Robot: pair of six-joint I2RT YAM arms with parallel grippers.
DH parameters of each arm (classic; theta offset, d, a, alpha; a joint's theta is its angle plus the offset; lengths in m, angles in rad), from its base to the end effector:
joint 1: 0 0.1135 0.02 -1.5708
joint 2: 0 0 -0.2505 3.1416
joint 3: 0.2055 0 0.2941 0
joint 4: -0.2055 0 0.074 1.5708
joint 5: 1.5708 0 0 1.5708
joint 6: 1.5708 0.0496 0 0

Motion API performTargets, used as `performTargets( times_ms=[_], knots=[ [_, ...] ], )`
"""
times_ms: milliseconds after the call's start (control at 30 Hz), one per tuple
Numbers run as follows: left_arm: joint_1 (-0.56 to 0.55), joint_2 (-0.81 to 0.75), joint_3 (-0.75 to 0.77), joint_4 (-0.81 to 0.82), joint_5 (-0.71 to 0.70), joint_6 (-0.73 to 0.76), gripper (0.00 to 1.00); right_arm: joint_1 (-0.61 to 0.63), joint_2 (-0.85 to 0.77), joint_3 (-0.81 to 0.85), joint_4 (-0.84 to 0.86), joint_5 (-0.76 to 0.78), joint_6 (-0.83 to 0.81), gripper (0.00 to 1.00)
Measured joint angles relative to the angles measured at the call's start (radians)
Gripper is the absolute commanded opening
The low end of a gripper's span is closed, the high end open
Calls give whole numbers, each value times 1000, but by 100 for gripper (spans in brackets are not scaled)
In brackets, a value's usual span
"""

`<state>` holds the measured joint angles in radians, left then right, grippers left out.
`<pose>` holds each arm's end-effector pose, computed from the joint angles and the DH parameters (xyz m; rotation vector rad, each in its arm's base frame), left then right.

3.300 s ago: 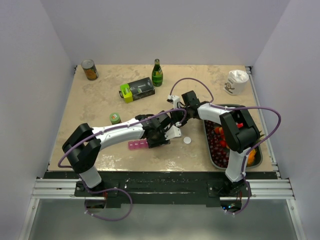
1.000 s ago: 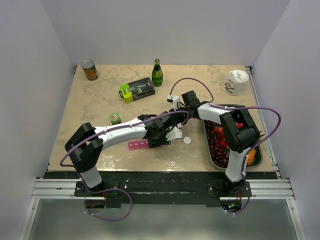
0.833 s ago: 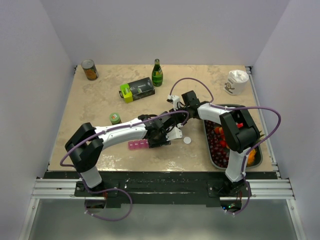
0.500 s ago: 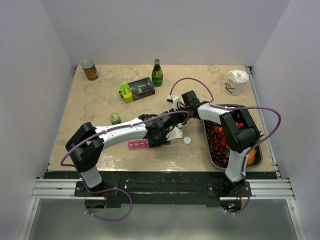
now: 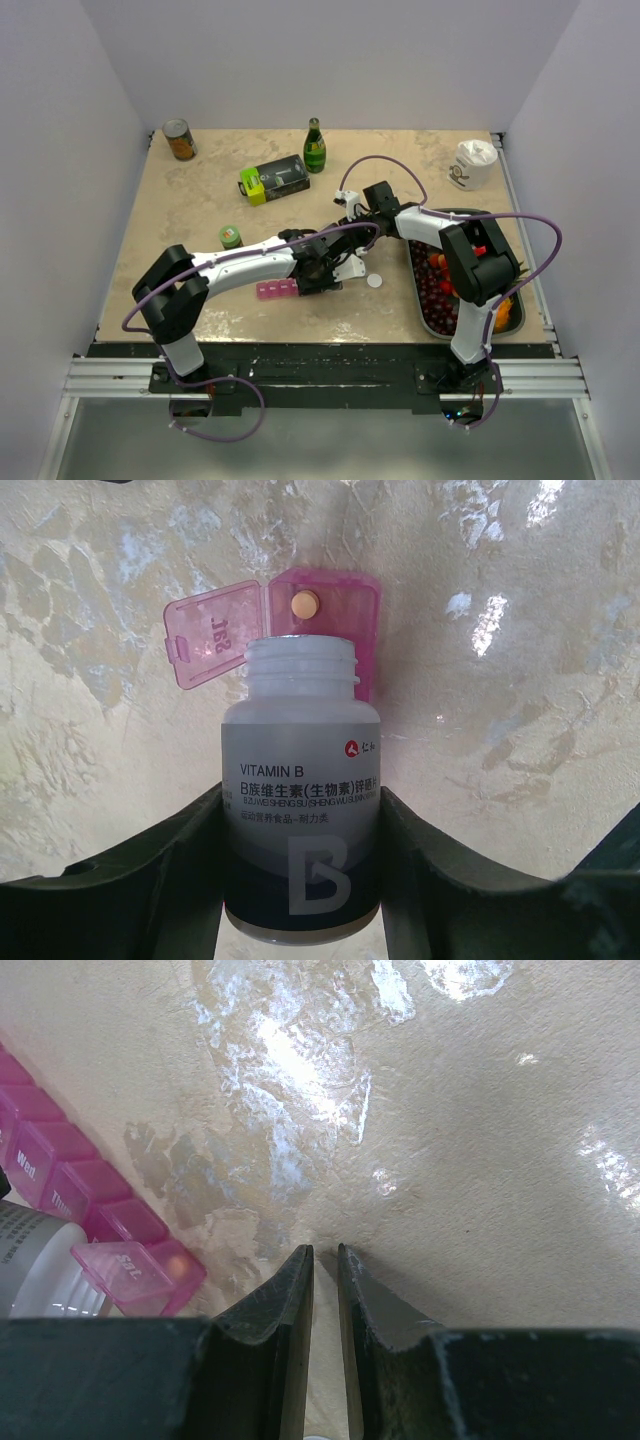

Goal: Sort the pills into containers

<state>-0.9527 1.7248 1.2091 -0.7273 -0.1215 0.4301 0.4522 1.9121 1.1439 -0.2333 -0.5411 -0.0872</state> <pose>0.2240 -0.3047 0.1546 1.7597 2.1701 0.0448 0.3625 0.2045 0.0945 -0.8818 2.4107 0.8337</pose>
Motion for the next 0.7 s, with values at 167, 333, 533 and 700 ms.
performTargets(
  times_ms=[167,333,533,700],
  knots=[
    [-5,2,1,0,-7,0,0,0,0,0,0,0,0,21],
    [-6,2,1,-1,-14,0,0,0,0,0,0,0,0,21],
    [-9,4,5,-6,-18,0,0,0,0,0,0,0,0,21],
    [-13,7,13,-11,-21,0,0,0,0,0,0,0,0,21]
  ],
)
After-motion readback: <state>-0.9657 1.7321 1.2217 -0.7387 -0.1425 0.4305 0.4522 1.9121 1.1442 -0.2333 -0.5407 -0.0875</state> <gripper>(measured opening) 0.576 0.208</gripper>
